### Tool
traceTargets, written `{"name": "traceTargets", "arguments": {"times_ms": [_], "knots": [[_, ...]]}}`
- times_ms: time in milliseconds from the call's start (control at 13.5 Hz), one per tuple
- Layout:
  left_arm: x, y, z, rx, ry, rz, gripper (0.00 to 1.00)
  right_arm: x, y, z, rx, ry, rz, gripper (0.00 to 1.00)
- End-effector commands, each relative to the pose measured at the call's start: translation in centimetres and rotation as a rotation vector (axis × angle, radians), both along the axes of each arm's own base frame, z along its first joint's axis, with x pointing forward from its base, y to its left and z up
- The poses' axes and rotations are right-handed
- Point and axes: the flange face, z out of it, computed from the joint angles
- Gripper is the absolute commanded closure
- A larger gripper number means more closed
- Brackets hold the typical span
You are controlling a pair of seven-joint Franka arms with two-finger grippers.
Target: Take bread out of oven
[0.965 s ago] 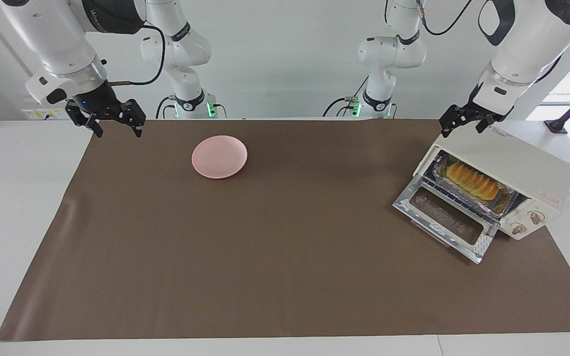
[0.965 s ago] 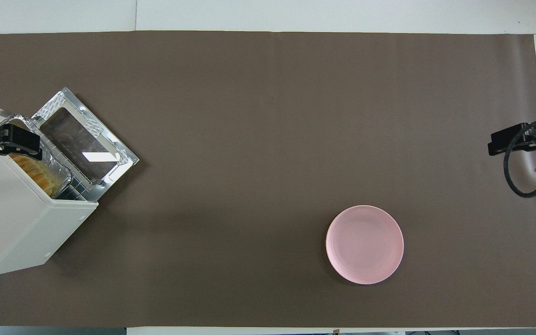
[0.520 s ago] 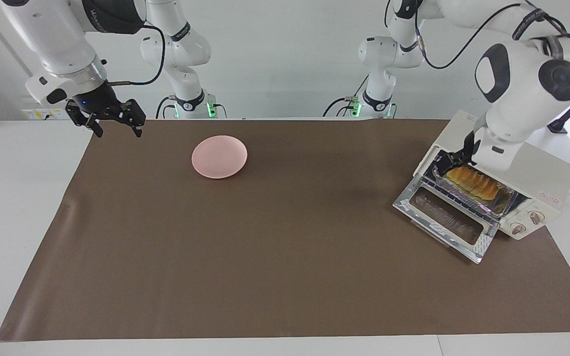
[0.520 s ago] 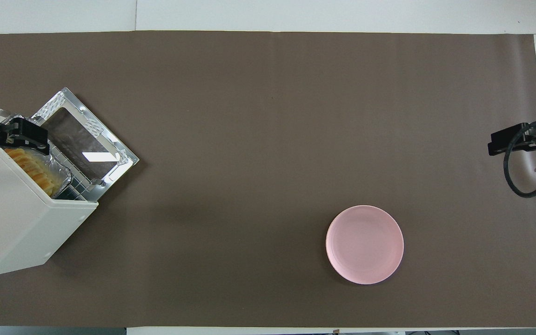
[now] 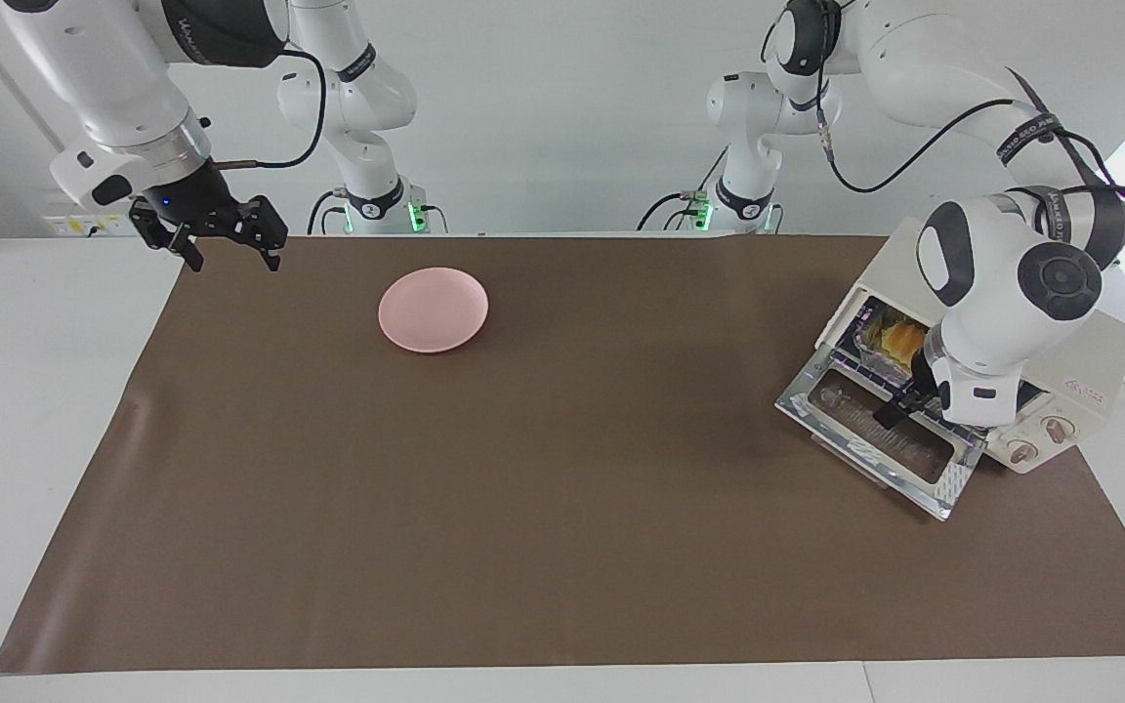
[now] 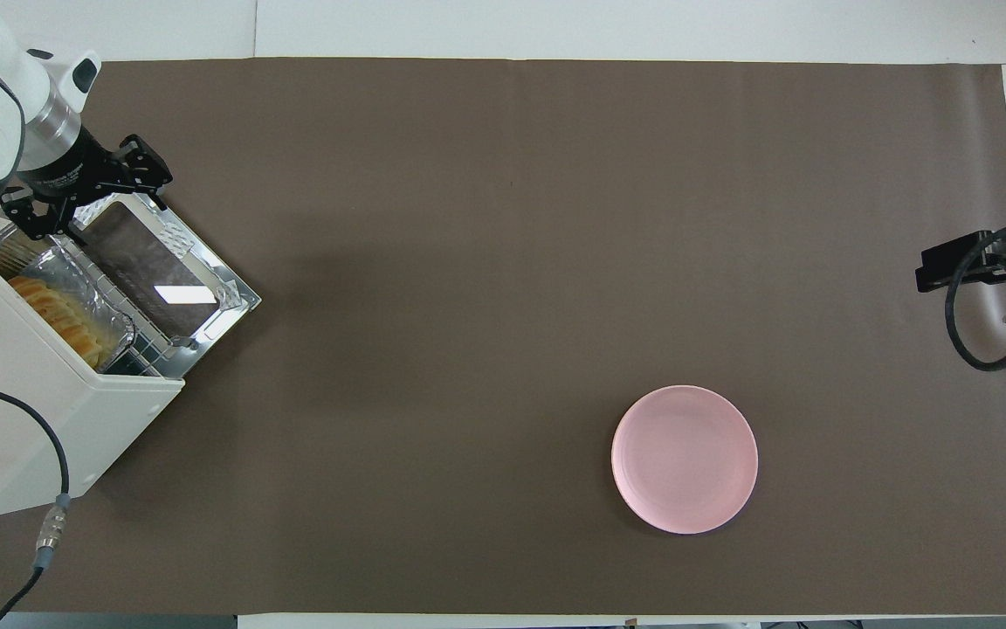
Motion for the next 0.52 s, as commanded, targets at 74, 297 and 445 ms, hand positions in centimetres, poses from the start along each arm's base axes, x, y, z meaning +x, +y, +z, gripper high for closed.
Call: {"name": "traceTargets", "arguments": {"times_ms": [74, 297, 445], "knots": [[-2.8, 1.1, -1.2, 0.036, -0.023, -0.001, 0.00, -0.3, -0.4, 0.0, -0.007, 0.009, 0.018, 0.00], [-4.1, 1.9, -2.5, 0.033, -0.028, 0.000, 0.00, -0.3, -0.3, 0.0, -0.007, 0.009, 0.020, 0.00], [-4.5, 2.6, -2.8, 0.033, -0.017, 0.012, 0.00, -0.3, -0.3, 0.0, -0.007, 0.009, 0.020, 0.00]]}}
